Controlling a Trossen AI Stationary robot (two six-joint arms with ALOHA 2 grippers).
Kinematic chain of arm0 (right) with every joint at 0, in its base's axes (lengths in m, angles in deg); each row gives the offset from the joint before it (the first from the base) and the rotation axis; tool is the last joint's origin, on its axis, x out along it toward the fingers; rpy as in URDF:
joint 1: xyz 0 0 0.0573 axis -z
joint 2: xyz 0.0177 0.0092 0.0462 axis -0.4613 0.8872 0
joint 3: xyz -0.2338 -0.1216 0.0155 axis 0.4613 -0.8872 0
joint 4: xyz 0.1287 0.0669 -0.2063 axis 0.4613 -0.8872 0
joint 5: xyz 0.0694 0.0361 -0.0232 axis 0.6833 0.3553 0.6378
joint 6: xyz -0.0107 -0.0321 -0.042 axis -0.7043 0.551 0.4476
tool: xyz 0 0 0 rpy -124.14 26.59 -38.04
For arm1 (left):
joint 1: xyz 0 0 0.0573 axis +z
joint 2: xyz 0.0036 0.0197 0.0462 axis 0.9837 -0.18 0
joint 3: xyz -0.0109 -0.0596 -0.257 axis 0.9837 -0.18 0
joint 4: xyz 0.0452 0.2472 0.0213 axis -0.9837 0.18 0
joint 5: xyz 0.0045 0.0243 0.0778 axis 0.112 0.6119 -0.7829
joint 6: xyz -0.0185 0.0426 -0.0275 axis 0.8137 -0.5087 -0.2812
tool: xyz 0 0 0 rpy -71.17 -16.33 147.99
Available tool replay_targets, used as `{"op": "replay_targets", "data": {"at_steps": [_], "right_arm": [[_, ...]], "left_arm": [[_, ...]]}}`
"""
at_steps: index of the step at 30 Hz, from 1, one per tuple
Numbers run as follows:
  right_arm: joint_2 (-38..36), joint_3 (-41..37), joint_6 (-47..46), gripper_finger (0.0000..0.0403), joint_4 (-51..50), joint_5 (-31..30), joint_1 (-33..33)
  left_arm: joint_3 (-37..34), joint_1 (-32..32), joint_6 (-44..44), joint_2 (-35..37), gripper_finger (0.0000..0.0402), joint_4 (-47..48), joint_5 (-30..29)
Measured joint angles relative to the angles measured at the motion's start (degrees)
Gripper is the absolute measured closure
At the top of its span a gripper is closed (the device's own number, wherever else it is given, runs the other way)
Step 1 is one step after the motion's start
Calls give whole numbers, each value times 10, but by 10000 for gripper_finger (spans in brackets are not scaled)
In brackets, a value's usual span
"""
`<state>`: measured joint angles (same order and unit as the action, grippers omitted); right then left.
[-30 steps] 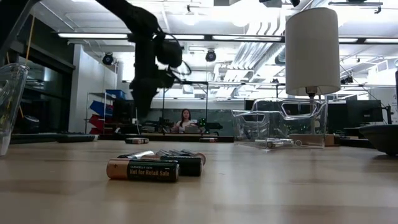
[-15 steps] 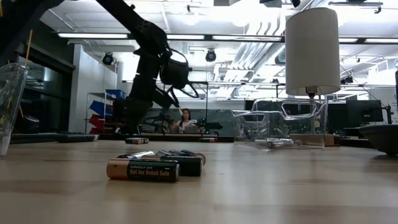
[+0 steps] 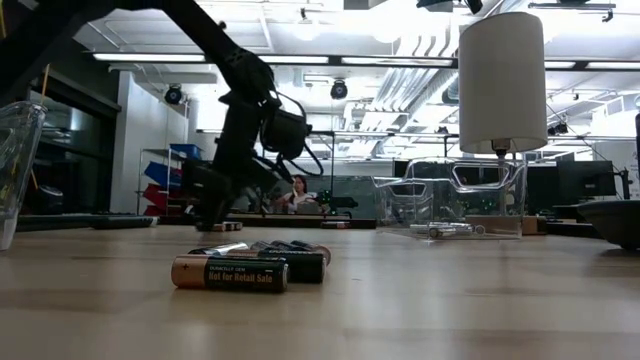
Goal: Sort batteries
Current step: Put the brown battery into the left transparent bin
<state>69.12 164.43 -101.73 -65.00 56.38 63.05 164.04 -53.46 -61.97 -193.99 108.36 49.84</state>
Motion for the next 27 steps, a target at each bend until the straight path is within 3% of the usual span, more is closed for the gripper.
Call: {"op": "replay_targets", "data": {"at_steps": [5,8,14,27], "right_arm": [[0,0,0,269,-6,0,0],[0,0,-5,269,-7,0,0],[0,0,-10,269,-9,0,0],[0,0,-1,269,-33,0,0]], "left_arm": [[0,-3,-6,-1,201,5,34],[0,-10,1,-1,223,12,38],[1,-27,82,1,376,14,122],[0,-125,94,45,400,-15,148]]}}
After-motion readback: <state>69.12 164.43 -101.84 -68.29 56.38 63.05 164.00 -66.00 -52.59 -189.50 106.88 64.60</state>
